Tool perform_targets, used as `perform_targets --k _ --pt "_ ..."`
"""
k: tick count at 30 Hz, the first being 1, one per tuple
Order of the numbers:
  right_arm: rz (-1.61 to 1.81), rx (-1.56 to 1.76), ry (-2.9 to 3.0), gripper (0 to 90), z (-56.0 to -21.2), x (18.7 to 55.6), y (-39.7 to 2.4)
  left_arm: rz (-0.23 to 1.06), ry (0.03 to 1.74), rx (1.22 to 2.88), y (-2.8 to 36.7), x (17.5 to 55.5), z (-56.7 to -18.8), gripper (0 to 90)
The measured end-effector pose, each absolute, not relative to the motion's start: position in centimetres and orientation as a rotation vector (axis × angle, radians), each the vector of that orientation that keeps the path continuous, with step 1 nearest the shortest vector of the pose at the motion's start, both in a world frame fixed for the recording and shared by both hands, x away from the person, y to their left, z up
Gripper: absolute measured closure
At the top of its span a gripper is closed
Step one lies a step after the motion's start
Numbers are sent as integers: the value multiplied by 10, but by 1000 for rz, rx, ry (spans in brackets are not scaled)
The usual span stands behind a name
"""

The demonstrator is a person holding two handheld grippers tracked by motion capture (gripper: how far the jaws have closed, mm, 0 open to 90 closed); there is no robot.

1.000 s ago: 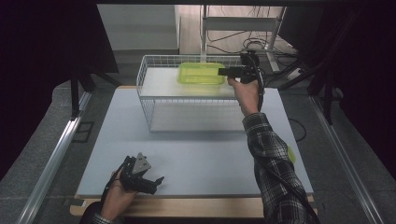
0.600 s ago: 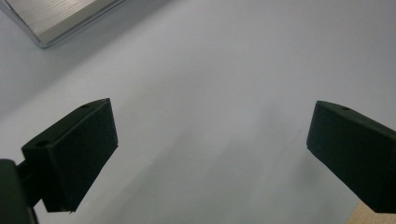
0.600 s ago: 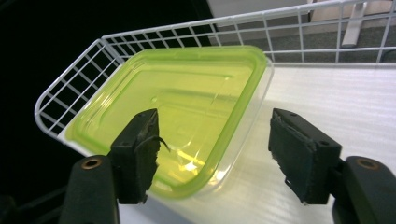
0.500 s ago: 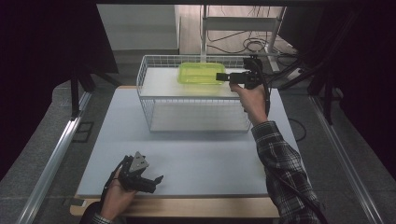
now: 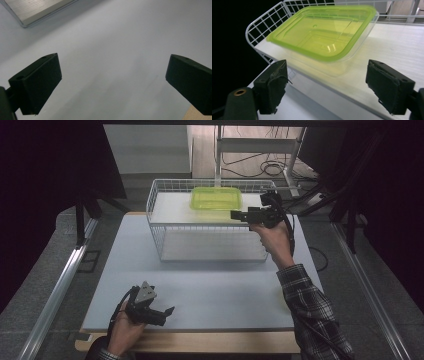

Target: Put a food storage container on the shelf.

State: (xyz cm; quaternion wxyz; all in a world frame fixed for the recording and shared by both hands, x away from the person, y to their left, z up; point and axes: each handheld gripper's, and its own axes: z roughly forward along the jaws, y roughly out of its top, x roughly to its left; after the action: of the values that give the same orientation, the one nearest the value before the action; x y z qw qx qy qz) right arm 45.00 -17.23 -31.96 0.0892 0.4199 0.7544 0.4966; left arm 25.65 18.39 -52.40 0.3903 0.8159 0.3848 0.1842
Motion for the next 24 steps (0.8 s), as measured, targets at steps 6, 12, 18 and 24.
perform_targets --k 6,12,18,24 --pt "1482 1208 2278 108 -326 436 -174 464 974 2069 183 257 -525 0" --pt "1465 1187 2322 87 -337 424 -176 473 972 2068 183 257 -525 0" --pt "1422 1146 2332 55 -351 412 -179 488 955 2073 182 256 -524 0" --pt "1398 1118 2342 26 -367 400 -183 496 950 2075 182 255 -524 0"
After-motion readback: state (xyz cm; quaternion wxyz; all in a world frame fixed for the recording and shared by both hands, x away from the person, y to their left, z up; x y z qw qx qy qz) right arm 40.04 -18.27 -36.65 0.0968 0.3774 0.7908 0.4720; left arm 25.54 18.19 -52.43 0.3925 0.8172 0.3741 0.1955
